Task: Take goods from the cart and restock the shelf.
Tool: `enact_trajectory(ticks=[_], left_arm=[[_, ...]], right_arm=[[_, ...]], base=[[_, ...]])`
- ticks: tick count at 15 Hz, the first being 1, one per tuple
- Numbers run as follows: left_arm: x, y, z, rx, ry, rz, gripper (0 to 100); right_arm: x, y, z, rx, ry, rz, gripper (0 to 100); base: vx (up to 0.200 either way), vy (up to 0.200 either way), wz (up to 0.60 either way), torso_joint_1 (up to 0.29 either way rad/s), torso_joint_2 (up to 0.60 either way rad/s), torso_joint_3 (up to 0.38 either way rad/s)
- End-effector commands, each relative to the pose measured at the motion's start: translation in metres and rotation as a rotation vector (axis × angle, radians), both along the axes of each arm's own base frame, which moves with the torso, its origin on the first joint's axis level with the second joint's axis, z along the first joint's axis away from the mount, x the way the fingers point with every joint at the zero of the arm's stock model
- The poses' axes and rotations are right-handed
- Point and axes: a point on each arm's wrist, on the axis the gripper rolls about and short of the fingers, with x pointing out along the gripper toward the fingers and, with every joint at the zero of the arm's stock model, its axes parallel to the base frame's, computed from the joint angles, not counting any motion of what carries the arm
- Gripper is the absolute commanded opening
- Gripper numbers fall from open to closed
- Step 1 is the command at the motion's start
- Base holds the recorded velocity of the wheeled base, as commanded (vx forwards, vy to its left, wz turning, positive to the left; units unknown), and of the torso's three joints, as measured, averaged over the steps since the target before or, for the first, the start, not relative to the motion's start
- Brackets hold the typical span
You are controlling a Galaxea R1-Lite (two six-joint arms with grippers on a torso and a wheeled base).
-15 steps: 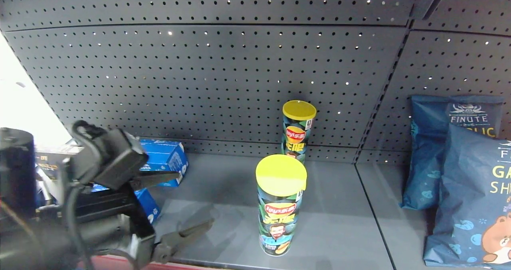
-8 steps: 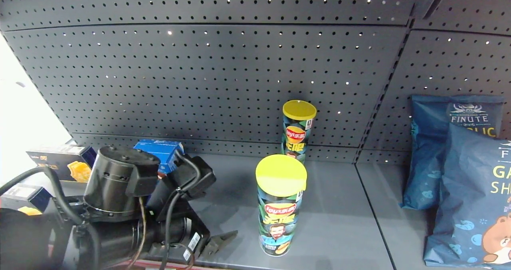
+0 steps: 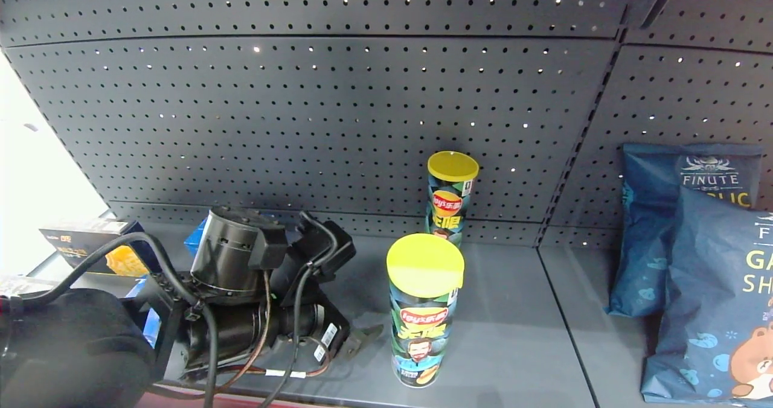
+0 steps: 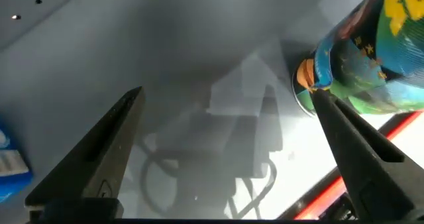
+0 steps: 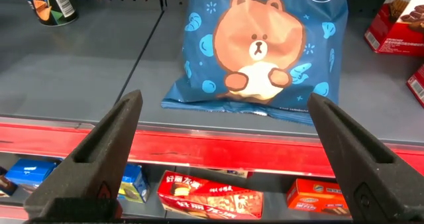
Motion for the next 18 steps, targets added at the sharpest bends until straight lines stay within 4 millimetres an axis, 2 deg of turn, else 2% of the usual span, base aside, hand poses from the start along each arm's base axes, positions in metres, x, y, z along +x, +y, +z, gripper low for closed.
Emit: enact_trajectory(ticks=[1,15,18], left_arm=[[0.002,-0.005,-0.005,0.004,0.008,-0.014,100],[0.005,-0.018,-0.001,-0.013,-0.012,-0.048,100],[0.005,-0.014,-0.005,-0.005,-0.014,-0.037,100]], right_arm=[[0.0,0.0,0.0,0.0,0.002,0.0,100],[0.0,0.0,0.0,0.0,0.002,0.0,100],[0.0,0.0,0.0,0.0,0.002,0.0,100]], base=[[0.0,0.0,0.0,0.0,0.0,0.0],[0.0,0.0,0.0,0.0,0.0,0.0],[0.0,0.0,0.0,0.0,0.0,0.0]])
